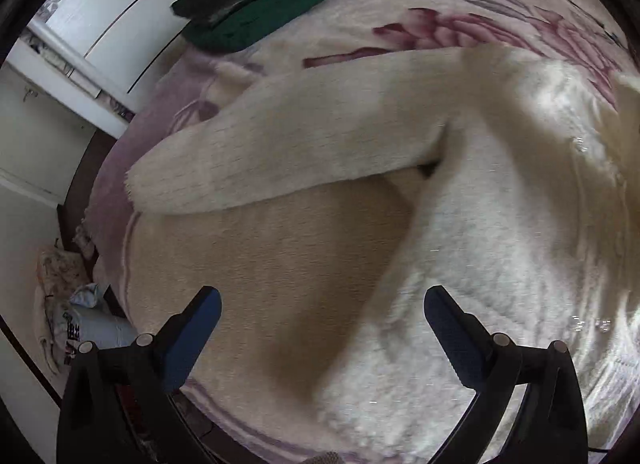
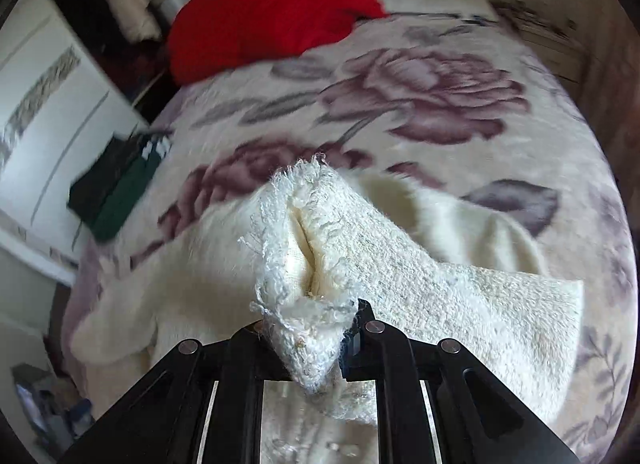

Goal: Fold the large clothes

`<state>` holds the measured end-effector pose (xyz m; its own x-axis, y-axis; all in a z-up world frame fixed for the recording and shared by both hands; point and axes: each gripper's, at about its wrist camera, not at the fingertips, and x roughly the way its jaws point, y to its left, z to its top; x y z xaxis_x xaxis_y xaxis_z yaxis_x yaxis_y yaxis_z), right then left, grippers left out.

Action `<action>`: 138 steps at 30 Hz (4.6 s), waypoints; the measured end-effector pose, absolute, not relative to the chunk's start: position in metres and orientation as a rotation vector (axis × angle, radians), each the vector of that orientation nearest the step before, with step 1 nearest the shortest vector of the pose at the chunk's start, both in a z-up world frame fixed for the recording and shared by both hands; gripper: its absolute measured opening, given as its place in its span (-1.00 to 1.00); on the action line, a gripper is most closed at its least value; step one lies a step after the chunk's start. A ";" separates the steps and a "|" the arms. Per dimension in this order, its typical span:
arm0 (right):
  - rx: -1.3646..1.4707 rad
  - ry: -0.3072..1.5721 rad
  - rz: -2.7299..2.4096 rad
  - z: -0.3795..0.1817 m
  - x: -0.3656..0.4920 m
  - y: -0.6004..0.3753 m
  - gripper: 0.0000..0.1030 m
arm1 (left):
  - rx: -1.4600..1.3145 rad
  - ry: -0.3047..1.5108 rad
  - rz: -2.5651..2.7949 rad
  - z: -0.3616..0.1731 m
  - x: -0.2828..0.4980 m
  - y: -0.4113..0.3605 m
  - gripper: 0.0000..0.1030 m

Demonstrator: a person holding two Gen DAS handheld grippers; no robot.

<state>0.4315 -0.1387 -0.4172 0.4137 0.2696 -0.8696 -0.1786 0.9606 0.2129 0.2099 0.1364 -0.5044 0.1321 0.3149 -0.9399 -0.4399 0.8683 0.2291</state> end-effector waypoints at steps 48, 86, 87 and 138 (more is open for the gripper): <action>0.503 1.479 0.179 -0.570 0.398 0.030 0.48 | -0.466 0.783 0.622 -0.436 0.298 0.318 -0.91; 0.822 1.355 0.114 -0.511 0.388 -0.370 0.80 | 0.214 1.183 0.048 -0.459 0.292 -0.068 0.78; 0.778 1.365 0.151 -0.516 0.412 -0.353 0.80 | 0.201 1.195 0.091 -0.461 0.292 -0.052 0.78; 0.635 1.501 0.145 -0.538 0.414 -0.383 0.83 | -0.035 1.261 0.274 -0.495 0.405 0.063 0.78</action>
